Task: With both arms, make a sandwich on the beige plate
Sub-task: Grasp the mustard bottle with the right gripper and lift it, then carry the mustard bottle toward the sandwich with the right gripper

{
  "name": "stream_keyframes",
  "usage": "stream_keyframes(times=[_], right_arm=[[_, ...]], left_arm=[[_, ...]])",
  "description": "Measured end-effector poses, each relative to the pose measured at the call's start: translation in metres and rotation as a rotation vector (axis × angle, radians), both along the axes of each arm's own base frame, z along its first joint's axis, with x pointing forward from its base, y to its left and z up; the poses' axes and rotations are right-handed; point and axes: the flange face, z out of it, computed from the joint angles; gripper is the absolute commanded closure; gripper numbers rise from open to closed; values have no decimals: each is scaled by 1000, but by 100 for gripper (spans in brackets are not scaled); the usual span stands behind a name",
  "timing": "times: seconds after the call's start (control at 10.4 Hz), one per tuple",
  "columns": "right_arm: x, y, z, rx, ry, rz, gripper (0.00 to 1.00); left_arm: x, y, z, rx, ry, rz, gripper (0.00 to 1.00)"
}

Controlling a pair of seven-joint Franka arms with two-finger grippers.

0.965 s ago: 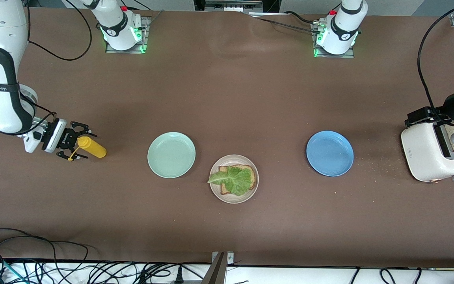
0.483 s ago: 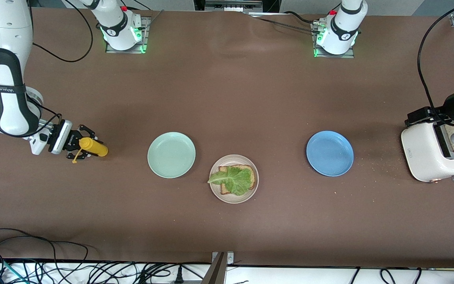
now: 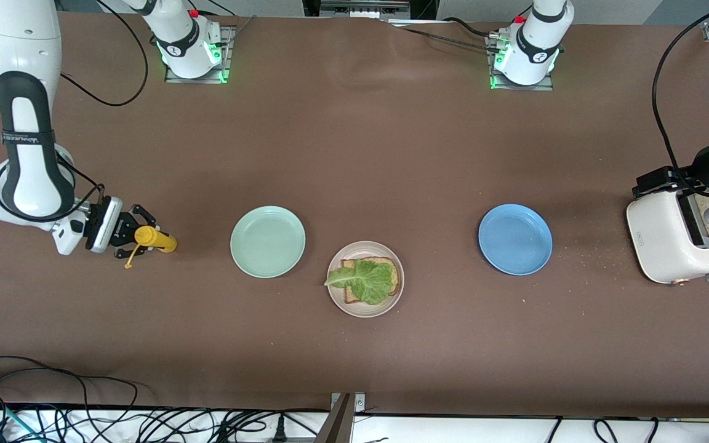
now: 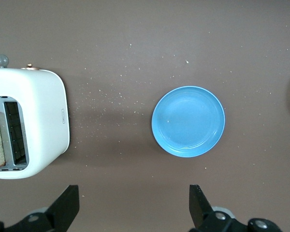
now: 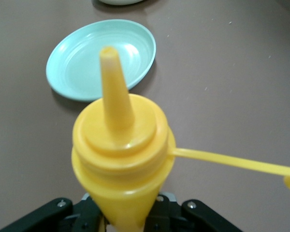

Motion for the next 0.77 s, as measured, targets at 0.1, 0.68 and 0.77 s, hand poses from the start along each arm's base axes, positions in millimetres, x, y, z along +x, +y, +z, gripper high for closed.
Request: stream_keyframes(times=[0.1,0.68,0.77], right_arm=[[14,21,23,-43,23,-6,100],[40,224,125,-448,81,-46,100],[34,254,127,-524,69,-44,100]], left_arm=[[0,1,0,0,0,1,0],[0,2,0,0,0,4,0],[0,2,0,0,0,4,0]])
